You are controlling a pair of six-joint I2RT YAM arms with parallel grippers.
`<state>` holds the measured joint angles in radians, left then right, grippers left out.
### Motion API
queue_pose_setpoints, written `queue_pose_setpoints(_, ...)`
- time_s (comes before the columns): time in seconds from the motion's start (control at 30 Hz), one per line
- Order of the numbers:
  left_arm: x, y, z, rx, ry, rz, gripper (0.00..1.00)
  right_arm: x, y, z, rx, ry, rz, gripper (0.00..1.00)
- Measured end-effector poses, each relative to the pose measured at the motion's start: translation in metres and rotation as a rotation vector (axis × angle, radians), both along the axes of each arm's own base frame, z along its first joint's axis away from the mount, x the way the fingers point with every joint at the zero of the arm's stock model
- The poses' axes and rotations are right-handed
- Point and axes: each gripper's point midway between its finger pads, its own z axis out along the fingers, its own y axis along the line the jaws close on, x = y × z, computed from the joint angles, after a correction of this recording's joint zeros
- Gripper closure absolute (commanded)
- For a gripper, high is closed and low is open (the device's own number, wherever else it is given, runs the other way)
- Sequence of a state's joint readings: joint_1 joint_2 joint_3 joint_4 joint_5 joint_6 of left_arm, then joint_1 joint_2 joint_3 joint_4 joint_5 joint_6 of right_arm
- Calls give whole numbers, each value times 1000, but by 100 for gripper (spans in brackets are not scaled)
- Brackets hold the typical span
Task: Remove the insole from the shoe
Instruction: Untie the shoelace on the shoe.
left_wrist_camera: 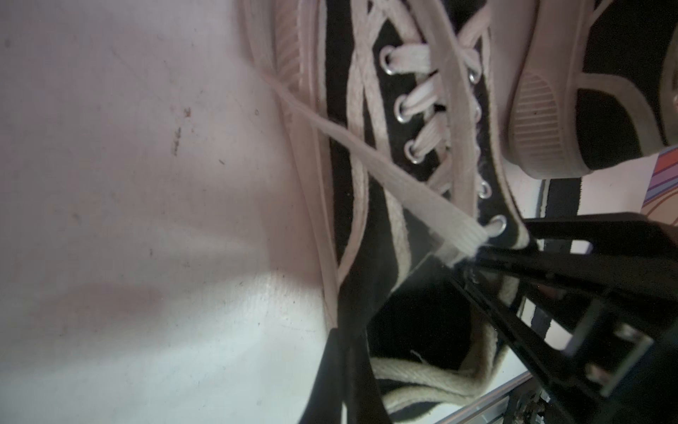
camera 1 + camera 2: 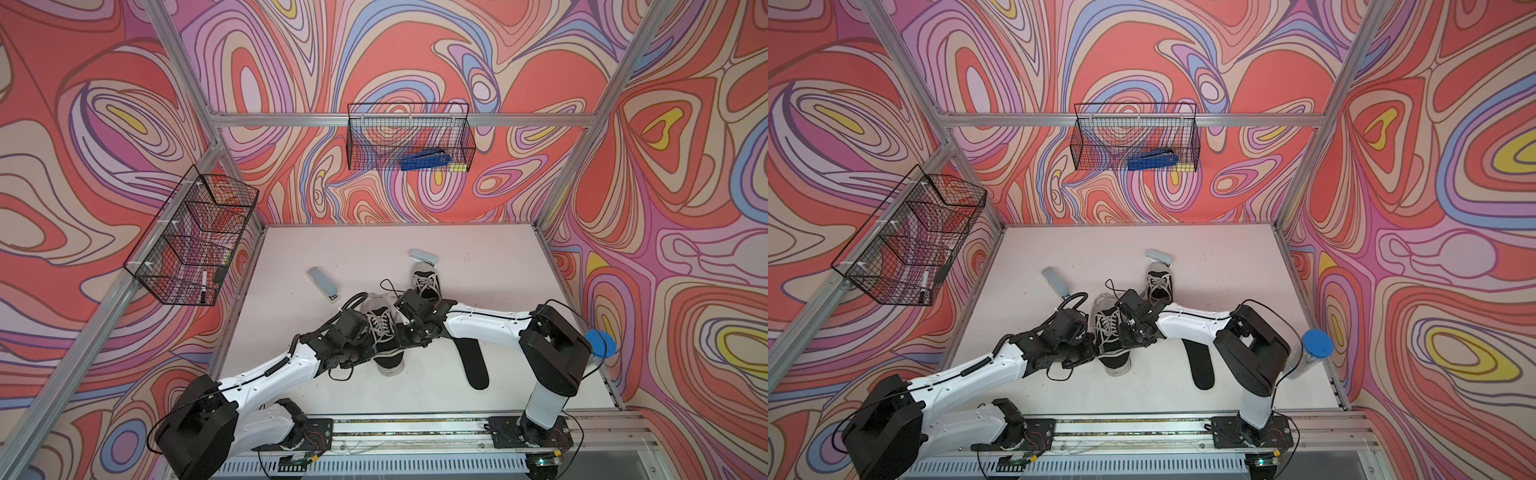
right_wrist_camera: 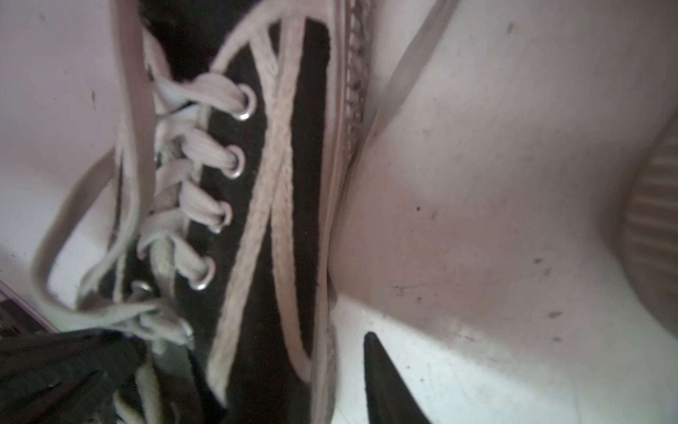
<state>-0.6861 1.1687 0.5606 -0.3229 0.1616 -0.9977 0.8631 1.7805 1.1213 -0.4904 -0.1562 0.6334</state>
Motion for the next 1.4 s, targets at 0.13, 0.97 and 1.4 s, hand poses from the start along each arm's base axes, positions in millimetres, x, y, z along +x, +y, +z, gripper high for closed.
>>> queue_pose_setpoints(0.13,0,-3,1,-23,10,13,100,2,-1,32,59,-31,-43,51)
queue_pose_setpoints(0.97,-8,-4,6,-99,5,98,100,-2,58,78,546,177,-835,35)
queue_pose_setpoints(1.4,-7,-5,9,-108,-2,101,100,10,66,50,558,175,-891,35)
